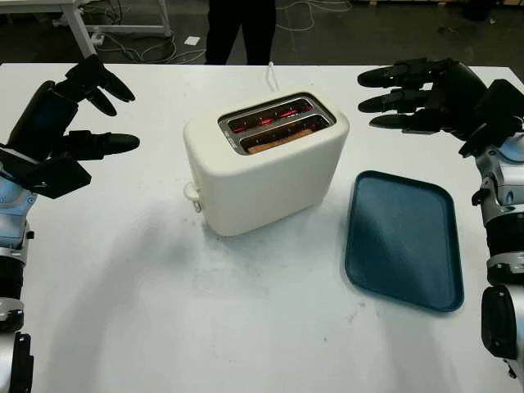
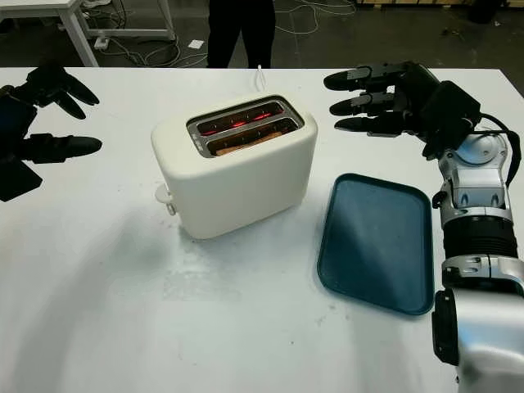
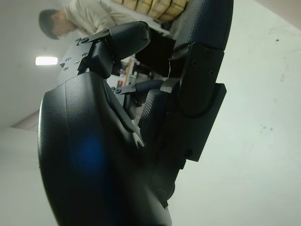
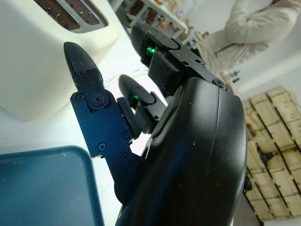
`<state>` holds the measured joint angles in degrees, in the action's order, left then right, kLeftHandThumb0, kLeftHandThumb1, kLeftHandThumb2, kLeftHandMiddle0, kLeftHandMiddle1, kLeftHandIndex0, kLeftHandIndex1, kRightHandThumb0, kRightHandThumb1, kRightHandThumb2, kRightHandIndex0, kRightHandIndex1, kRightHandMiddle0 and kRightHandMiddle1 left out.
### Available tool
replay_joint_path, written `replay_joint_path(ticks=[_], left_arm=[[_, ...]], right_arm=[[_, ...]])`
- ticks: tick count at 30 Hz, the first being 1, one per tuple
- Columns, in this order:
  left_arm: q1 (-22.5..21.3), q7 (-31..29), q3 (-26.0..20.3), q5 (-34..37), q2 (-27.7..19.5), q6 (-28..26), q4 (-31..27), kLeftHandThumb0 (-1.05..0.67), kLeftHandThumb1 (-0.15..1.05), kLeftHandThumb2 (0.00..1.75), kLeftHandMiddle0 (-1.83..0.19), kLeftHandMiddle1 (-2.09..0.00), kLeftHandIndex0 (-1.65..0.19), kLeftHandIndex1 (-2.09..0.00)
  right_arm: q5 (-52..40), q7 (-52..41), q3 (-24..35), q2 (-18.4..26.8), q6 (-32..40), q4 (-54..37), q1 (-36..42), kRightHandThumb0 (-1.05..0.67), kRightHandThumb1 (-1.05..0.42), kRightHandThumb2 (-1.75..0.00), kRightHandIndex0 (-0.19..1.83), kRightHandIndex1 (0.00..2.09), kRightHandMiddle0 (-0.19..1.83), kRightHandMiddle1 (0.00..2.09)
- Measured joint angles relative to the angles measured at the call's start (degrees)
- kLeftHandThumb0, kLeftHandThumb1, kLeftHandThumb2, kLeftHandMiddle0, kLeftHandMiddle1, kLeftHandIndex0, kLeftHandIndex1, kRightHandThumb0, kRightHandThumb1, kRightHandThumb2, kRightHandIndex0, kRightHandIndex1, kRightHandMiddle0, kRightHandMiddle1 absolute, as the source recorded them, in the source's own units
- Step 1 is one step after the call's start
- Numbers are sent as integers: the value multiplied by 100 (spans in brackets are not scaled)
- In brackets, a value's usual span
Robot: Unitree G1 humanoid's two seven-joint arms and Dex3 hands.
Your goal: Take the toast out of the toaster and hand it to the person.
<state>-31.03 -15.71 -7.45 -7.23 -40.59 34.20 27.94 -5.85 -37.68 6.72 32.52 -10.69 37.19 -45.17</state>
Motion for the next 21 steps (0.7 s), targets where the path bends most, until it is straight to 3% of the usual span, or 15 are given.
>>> replay_joint_path(ticks=[21], left_arm=[[0, 0, 0, 1, 0, -7, -9, -95, 92, 16, -27, -161, -16, -149]], right_arm=[[1, -4, 7, -2, -1, 3, 0, -42, -71, 0, 80, 27, 83, 0]])
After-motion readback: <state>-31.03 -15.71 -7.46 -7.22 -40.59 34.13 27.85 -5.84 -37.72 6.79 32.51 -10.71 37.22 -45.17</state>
